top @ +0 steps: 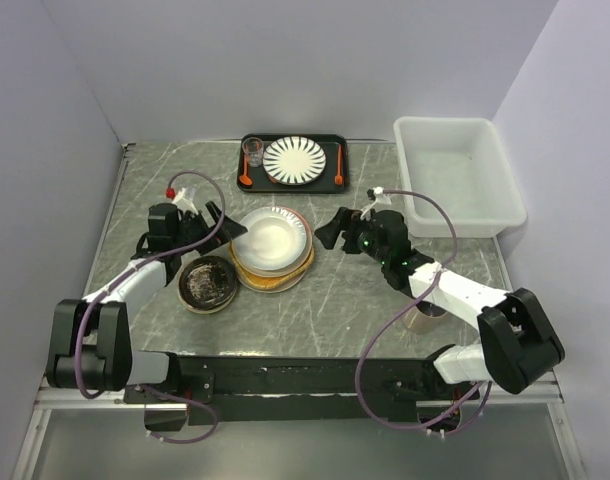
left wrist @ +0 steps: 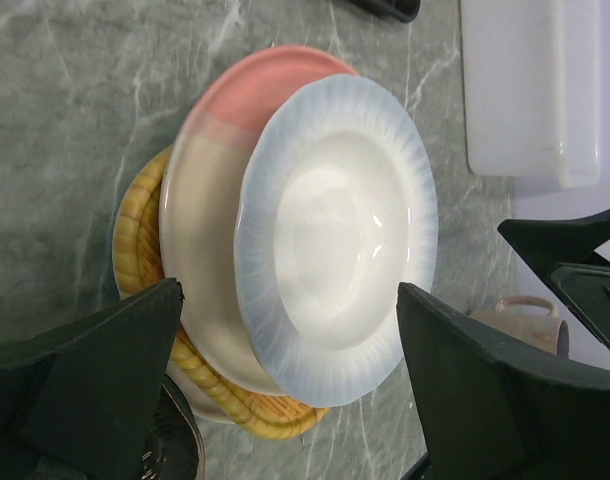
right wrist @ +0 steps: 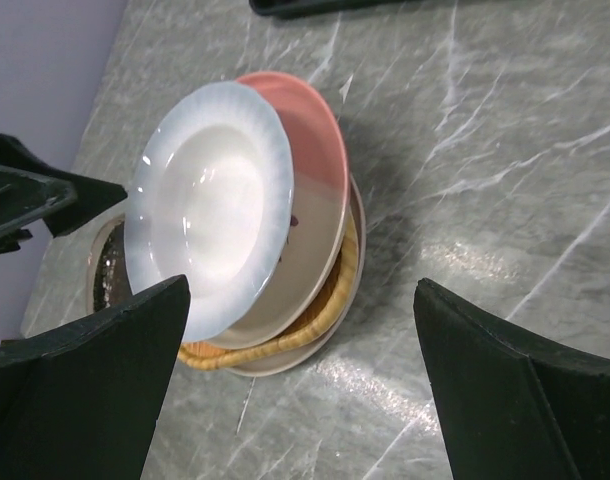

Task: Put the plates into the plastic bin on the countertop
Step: Pick up the plate at the center of the board.

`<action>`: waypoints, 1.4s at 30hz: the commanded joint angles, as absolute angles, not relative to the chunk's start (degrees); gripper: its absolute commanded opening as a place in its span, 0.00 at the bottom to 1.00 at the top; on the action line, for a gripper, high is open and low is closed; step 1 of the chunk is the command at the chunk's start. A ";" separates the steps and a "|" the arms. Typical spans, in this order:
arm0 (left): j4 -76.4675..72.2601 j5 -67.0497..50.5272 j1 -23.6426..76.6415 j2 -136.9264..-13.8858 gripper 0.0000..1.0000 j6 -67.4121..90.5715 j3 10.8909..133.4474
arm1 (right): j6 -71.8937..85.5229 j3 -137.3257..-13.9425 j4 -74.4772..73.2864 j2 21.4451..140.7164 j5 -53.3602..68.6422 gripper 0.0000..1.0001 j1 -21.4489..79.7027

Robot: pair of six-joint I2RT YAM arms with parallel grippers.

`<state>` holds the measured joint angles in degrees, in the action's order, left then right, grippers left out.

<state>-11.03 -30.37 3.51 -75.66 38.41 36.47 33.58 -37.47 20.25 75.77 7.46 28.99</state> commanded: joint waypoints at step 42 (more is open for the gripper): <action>-21.97 -34.10 9.05 -88.68 0.01 39.81 38.50 | 35.77 -41.84 28.21 82.18 16.26 1.00 30.06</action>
<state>-20.14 -35.70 8.97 -89.84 42.06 38.52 35.18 -39.42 25.04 81.25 14.48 29.76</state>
